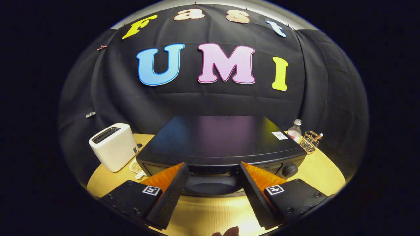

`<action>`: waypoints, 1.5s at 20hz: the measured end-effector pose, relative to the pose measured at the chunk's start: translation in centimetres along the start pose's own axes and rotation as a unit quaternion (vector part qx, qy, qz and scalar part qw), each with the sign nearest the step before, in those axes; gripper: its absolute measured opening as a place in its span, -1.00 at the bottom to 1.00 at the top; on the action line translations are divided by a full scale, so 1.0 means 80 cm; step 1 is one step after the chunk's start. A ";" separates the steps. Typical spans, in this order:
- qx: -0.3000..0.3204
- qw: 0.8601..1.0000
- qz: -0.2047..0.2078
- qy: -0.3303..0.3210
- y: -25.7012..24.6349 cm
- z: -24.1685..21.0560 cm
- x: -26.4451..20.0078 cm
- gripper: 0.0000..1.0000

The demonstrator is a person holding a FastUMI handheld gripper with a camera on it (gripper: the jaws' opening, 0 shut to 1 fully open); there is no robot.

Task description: Open the toaster oven, put the food inside, and close the toaster oven door.

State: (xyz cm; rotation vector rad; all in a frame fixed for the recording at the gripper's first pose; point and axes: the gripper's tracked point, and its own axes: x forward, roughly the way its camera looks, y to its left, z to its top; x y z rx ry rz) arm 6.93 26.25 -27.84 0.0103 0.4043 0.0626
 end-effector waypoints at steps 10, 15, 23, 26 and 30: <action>0.001 1.000 -0.001 0.021 0.002 -0.024 -0.045 0.99; 0.015 0.999 0.000 0.039 0.001 -0.056 -0.075 0.99; -0.003 0.998 -0.001 0.069 0.001 -0.104 -0.105 0.99; -0.010 0.996 0.000 0.091 0.001 -0.129 -0.112 1.00; -0.007 0.990 0.002 0.142 0.000 -0.173 -0.108 0.99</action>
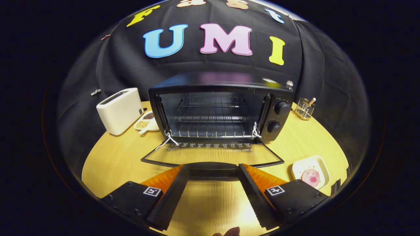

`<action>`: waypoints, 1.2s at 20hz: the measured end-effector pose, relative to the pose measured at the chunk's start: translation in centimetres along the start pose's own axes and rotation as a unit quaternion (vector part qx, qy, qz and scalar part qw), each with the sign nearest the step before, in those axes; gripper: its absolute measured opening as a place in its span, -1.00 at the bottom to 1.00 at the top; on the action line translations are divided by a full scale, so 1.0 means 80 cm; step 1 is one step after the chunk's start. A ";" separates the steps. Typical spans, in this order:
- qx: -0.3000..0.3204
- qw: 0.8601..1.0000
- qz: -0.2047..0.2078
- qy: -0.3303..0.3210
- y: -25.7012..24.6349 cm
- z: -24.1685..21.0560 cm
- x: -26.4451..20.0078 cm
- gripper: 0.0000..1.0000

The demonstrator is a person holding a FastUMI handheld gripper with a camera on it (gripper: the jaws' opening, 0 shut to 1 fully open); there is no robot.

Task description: Open the toaster oven, put the food inside, and close the toaster oven door.

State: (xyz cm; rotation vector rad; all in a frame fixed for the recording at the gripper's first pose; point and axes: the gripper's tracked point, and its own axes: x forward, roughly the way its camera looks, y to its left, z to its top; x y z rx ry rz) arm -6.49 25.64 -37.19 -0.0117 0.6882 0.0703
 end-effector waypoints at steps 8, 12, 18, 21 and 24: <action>-0.006 0.999 0.008 0.050 -0.015 -0.043 0.013 0.98; -0.007 0.999 0.027 0.033 -0.027 -0.021 0.000 0.98; 0.003 0.996 0.082 -0.029 -0.079 0.069 -0.056 0.98; -0.005 0.995 0.088 -0.046 -0.136 0.100 -0.078 0.97; -0.016 0.995 0.097 -0.017 -0.200 0.100 -0.084 0.98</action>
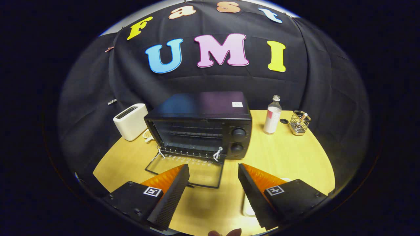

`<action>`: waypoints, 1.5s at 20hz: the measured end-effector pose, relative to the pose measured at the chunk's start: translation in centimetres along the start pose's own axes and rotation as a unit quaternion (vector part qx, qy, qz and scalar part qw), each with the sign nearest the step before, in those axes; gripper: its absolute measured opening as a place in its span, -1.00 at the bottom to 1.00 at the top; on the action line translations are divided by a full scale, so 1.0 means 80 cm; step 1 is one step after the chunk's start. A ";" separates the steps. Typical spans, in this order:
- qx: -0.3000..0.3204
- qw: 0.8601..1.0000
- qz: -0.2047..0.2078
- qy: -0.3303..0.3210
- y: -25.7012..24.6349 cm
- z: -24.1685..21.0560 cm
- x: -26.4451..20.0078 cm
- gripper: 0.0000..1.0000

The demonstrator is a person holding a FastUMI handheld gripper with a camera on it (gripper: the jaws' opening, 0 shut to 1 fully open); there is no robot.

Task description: Open the toaster oven, put the food inside, and close the toaster oven door.

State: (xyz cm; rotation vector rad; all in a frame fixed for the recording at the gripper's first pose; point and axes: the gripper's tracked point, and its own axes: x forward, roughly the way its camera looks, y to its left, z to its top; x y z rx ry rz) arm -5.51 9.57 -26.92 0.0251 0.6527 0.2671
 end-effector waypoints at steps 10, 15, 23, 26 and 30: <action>0.051 0.977 -0.011 0.205 -0.217 -0.120 0.024 0.88; 0.066 0.950 -0.017 0.304 -0.259 -0.204 0.045 0.46; 0.057 0.936 0.010 0.346 -0.259 -0.213 0.058 -0.70; 0.120 0.930 0.047 0.344 -0.253 -0.214 0.061 -0.82; 0.224 0.910 0.093 0.338 -0.244 -0.211 0.057 -0.89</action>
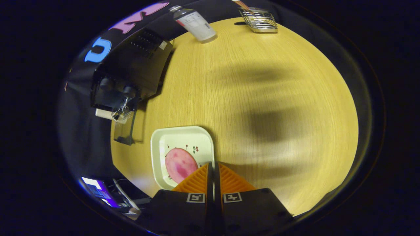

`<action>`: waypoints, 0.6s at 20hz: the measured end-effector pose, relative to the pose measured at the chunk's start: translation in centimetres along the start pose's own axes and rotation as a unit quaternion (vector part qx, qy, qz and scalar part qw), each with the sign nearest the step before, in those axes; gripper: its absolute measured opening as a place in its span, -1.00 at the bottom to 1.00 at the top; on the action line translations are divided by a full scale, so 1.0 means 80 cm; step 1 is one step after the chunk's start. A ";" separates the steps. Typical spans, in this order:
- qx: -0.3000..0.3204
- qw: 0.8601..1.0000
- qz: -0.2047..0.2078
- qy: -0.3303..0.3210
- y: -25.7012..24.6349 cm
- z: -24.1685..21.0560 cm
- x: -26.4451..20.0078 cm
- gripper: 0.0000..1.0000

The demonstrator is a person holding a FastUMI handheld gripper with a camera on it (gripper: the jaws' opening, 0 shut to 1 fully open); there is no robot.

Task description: Open the toaster oven, put the food inside, and close the toaster oven door.

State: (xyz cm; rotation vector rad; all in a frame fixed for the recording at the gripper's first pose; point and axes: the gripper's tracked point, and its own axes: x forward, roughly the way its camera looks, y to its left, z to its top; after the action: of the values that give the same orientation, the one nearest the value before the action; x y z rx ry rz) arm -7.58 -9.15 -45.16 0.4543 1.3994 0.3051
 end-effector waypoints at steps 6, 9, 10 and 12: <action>0.050 0.996 0.064 -0.033 0.025 -0.004 -0.015 -0.89; 0.064 0.993 0.087 -0.047 0.045 -0.009 -0.027 -0.89; 0.068 0.992 0.093 -0.052 0.054 -0.010 -0.031 -0.89; 0.078 0.990 0.100 -0.062 0.063 -0.010 -0.036 -0.89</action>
State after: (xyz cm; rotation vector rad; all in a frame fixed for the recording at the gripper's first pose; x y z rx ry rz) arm -8.50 -5.92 -40.34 0.7334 1.2642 0.3243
